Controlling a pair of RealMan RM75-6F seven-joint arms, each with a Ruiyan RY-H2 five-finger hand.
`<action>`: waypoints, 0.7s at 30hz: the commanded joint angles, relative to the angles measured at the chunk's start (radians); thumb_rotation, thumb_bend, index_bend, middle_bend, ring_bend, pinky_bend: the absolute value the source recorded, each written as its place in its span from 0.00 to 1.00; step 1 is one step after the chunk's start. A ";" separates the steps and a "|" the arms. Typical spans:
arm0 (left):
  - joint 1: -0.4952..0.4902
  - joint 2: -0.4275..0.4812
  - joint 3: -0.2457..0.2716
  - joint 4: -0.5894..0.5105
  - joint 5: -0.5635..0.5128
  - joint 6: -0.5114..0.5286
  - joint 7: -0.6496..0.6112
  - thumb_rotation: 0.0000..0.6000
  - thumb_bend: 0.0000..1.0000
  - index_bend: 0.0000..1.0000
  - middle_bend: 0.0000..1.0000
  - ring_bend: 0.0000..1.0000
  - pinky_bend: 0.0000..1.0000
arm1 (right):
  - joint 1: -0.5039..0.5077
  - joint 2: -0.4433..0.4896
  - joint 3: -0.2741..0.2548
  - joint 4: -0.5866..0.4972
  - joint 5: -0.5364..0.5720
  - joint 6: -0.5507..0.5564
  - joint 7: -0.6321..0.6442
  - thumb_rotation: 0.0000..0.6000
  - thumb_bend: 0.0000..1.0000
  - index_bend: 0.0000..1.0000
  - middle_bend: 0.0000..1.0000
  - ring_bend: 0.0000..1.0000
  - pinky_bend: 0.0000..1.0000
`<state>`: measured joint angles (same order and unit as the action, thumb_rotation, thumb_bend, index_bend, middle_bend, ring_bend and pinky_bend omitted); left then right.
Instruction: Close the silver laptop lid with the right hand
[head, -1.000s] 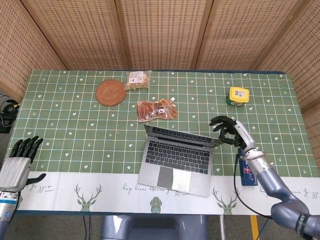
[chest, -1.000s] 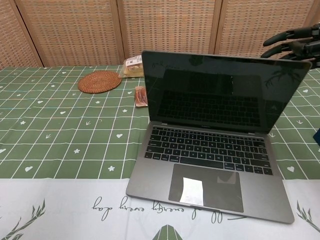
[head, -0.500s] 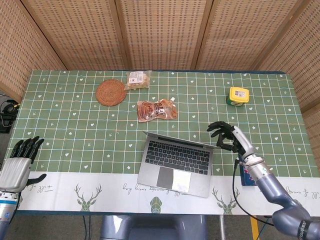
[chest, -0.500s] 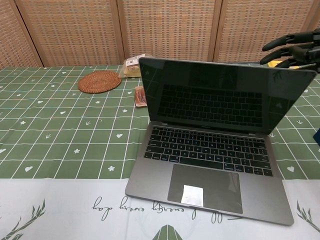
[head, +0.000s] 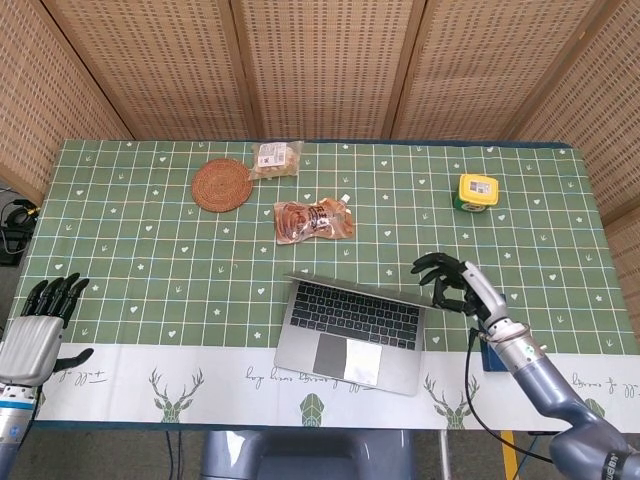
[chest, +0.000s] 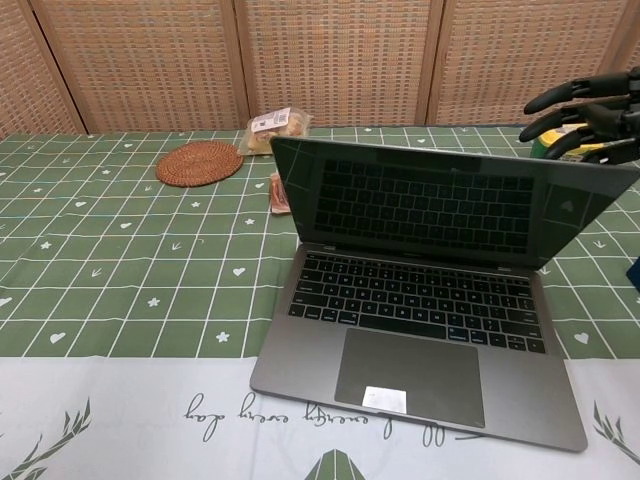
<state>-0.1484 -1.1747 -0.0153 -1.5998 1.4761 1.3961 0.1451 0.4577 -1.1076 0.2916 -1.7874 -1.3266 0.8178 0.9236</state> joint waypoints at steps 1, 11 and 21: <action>0.000 0.000 0.001 -0.001 0.002 0.001 0.001 1.00 0.08 0.00 0.00 0.00 0.00 | -0.004 0.004 -0.016 -0.014 -0.016 0.003 -0.001 1.00 0.89 0.36 0.43 0.43 0.61; 0.002 0.001 0.005 -0.006 0.010 0.004 0.006 1.00 0.08 0.00 0.00 0.00 0.00 | -0.014 -0.012 -0.073 -0.030 -0.068 0.020 0.006 1.00 0.88 0.36 0.43 0.43 0.61; 0.002 0.001 0.007 -0.007 0.013 0.004 0.007 1.00 0.08 0.00 0.00 0.00 0.00 | -0.019 -0.033 -0.133 -0.033 -0.122 0.031 0.017 1.00 0.88 0.36 0.43 0.43 0.61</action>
<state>-0.1461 -1.1738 -0.0086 -1.6062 1.4891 1.4004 0.1519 0.4398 -1.1371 0.1634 -1.8221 -1.4440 0.8466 0.9380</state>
